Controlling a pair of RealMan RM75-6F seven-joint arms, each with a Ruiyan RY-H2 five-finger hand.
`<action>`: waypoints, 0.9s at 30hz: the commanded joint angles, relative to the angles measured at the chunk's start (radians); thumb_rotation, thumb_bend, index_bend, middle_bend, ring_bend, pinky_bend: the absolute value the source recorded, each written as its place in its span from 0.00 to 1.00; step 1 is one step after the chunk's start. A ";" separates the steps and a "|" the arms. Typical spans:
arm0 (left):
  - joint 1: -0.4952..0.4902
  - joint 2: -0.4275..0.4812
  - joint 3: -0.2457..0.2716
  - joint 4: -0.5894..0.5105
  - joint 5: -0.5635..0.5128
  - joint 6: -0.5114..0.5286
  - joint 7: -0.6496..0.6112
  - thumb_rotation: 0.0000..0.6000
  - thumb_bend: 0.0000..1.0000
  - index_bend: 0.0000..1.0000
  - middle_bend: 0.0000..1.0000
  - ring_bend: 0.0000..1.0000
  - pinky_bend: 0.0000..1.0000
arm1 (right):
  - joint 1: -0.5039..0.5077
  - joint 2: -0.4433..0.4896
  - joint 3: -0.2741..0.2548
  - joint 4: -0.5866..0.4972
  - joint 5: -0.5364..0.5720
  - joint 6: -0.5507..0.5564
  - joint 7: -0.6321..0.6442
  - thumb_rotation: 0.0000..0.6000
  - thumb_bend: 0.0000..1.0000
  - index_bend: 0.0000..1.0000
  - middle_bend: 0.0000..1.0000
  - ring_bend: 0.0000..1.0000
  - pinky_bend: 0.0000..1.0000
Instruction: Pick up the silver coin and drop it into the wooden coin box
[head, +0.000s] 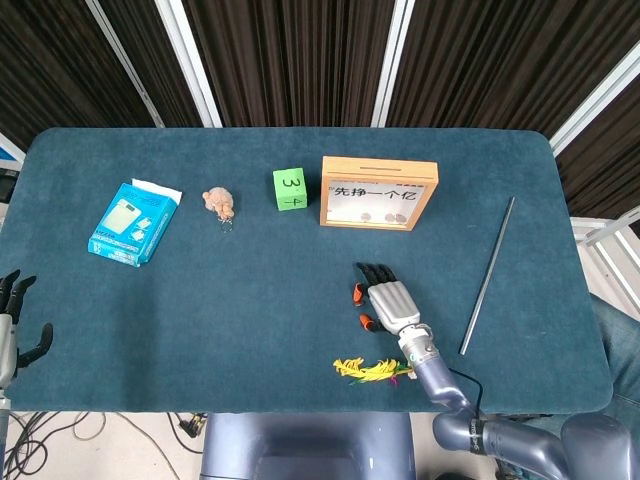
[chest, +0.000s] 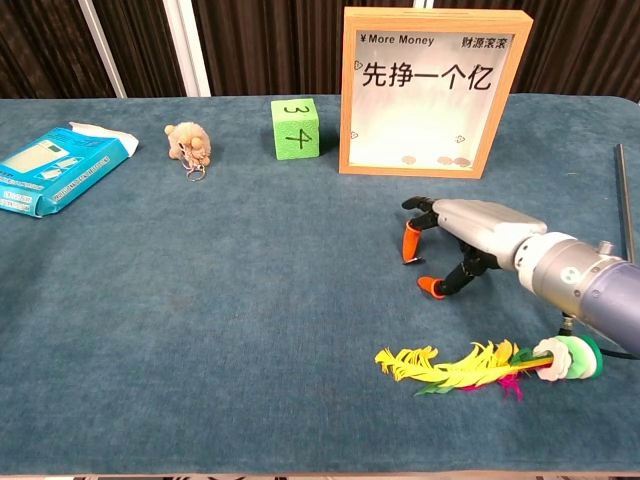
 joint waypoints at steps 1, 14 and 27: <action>0.000 0.000 0.000 0.000 0.001 0.000 0.000 1.00 0.40 0.15 0.03 0.04 0.00 | 0.003 -0.001 0.005 0.003 0.000 0.003 0.003 1.00 0.44 0.59 0.01 0.00 0.00; 0.000 0.000 0.002 -0.001 0.000 -0.001 0.003 1.00 0.40 0.15 0.03 0.04 0.00 | 0.009 0.012 0.014 -0.005 0.012 0.006 0.023 1.00 0.44 0.63 0.01 0.00 0.00; 0.001 0.002 0.002 -0.003 -0.002 -0.003 0.000 1.00 0.40 0.15 0.03 0.04 0.00 | -0.002 0.053 0.034 -0.050 0.020 0.039 0.045 1.00 0.47 0.69 0.01 0.00 0.00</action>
